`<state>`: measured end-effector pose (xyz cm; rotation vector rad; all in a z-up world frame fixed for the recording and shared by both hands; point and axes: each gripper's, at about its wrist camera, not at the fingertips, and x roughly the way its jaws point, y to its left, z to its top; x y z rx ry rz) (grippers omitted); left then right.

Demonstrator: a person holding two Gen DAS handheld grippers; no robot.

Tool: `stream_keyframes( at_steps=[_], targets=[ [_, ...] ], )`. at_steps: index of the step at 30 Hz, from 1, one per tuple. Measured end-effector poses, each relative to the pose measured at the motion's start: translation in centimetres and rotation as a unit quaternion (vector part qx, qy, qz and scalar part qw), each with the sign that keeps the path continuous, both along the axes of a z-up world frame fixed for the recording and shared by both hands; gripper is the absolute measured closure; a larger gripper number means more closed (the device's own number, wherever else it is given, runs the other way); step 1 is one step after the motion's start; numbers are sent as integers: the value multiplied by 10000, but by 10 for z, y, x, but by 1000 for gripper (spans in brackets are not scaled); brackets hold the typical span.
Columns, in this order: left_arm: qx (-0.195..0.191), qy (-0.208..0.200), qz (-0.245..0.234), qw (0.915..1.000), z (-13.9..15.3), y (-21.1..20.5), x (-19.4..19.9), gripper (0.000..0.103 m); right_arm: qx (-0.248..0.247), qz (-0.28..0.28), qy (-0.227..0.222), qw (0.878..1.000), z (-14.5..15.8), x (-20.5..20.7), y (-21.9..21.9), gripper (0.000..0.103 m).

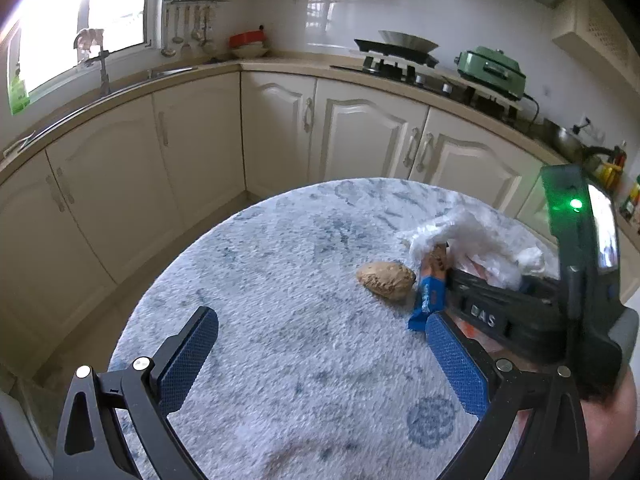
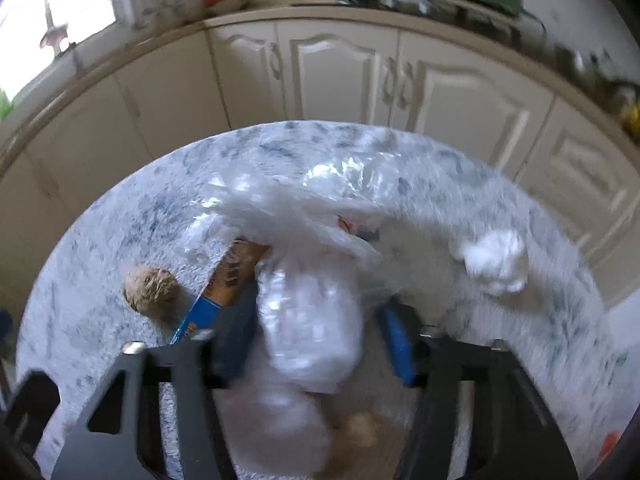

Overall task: Collect trash
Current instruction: 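Grasp the brown lump with the left tool while the right tool grasps the plastic bag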

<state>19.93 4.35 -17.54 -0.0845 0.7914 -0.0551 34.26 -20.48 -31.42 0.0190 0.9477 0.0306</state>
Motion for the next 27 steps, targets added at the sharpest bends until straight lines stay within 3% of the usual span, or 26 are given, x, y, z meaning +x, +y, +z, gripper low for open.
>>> stream_keyframes(
  at_steps=[6, 20, 22, 23, 25, 26, 27],
  targets=[
    [128, 29, -102, 9999, -13, -10, 16, 1, 869, -25, -110, 9962, 9, -18, -32, 72],
    [370, 240, -245, 9987, -47, -35, 75, 3, 1222, -192, -271, 9920, 29, -41, -67, 72],
    [341, 380, -382, 9980, -54, -38, 87, 16, 1250, -206, -278, 9916, 30, -43, -70, 72],
    [236, 528, -486, 9971, -59, -41, 91, 31, 1244, -208, -286, 9916, 30, -44, -70, 72],
    [138, 494, -582, 9970, -58, -41, 93, 45, 1279, -212, -299, 9911, 31, -45, -74, 72],
    [52, 491, -669, 9965, -58, -41, 93, 61, 1307, -211, -304, 9907, 32, -46, -74, 72],
    [51, 510, -692, 9963, -58, -40, 94, 61, 1311, -212, -317, 9906, 33, -48, -76, 72]
  ],
)
